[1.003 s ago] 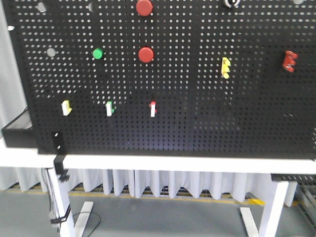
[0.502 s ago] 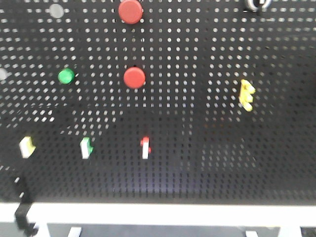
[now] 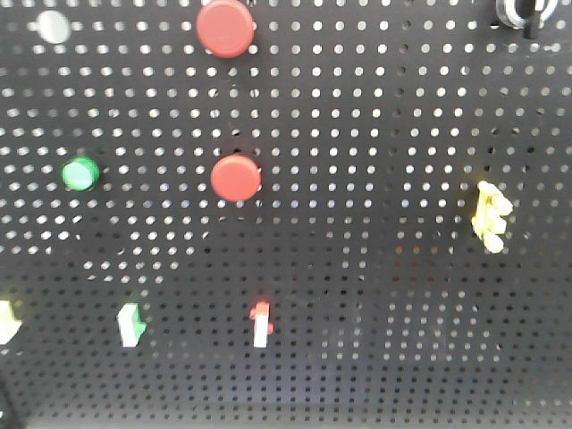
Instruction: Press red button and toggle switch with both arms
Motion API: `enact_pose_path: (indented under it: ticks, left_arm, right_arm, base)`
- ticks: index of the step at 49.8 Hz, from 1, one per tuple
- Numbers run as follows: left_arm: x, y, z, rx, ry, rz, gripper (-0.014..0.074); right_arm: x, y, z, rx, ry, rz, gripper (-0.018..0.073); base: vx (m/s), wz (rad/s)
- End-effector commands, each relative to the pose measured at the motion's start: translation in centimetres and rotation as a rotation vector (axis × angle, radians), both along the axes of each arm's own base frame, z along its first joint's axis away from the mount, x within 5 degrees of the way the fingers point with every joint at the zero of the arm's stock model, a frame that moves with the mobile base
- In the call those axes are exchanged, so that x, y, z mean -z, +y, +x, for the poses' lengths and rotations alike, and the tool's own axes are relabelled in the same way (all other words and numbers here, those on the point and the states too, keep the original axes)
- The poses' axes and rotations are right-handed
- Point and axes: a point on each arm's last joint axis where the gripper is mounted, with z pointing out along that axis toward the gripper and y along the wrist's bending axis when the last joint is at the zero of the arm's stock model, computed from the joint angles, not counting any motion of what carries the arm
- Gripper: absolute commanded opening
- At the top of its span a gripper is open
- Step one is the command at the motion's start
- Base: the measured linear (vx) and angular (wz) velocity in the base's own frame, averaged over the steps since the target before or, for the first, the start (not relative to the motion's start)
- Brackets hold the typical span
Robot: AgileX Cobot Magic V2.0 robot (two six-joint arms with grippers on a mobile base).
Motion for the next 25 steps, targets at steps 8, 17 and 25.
enact_pose_path:
  ticks: [8,17,25]
  left_arm:
    - [0.33,0.0,0.01,0.0,-0.063,-0.019,0.0001]
    - [0.33,0.0,0.01,0.0,-0.063,-0.019,0.0001]
    - [0.33,0.0,0.01,0.0,-0.063,-0.019,0.0001]
  right_arm:
    - [-0.42,-0.04,-0.12,0.009,-0.082,-0.023,-0.0003]
    - [-0.42,-0.04,-0.12,0.009,-0.082,-0.023,-0.0003]
    - [-0.42,-0.04,-0.12,0.009,-0.082,-0.023,-0.0003]
  base:
    - [0.03,-0.01]
    - [0.0,0.0]
    - [0.0,0.0]
